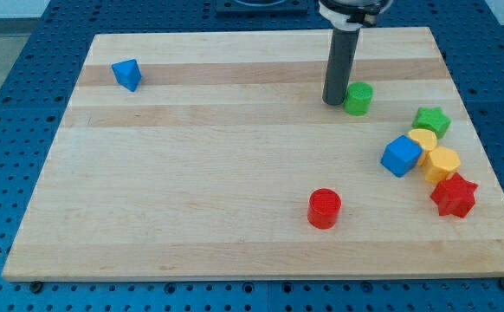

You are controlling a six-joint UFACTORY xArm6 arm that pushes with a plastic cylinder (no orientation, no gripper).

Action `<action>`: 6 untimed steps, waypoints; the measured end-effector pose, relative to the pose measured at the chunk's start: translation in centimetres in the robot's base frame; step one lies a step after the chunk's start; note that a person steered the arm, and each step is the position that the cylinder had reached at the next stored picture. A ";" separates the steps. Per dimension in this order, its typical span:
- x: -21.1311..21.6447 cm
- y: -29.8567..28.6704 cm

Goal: Push the green circle towards the top of the board

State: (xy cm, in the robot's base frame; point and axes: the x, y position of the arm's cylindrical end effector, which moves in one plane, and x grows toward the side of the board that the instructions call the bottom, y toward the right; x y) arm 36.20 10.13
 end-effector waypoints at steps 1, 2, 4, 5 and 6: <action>3.9 -4.2; 3.8 -2.7; 3.7 1.0; 1.8 4.0; 0.9 5.2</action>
